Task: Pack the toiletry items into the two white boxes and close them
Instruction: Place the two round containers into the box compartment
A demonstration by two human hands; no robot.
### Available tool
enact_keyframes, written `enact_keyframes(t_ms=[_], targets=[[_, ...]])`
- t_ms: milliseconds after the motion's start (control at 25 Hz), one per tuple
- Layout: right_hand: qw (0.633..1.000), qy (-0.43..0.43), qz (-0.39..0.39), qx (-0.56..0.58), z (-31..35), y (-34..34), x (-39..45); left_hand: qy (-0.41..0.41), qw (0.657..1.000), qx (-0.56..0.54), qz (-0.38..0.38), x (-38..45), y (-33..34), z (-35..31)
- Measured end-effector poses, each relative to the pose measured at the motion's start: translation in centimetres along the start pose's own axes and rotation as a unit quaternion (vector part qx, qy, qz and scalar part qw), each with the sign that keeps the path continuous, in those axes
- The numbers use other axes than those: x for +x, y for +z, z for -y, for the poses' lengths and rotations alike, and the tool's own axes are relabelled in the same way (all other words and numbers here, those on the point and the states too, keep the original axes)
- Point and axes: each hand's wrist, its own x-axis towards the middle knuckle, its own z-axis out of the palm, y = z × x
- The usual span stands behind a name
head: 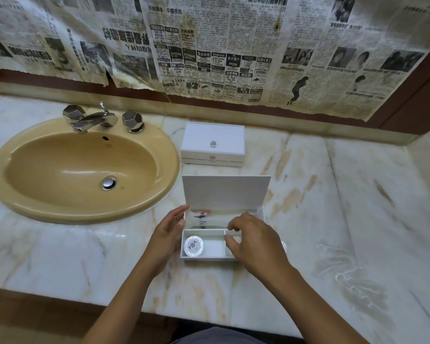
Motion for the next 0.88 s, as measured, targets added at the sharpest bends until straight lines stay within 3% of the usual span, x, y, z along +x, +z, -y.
enact_keyframes(t_ms=[480, 880], targets=[[0.969, 0.104, 0.17, -0.143, -1.8, 1.9, 1.4, -0.005, 1.0, -0.015, -0.003, -0.1, 0.0, -0.3], [0.956, 0.104, 0.211, -0.177, -1.9, 3.3, 2.4, -0.005, 1.0, -0.013, -0.008, -0.2, 0.1, -0.3]])
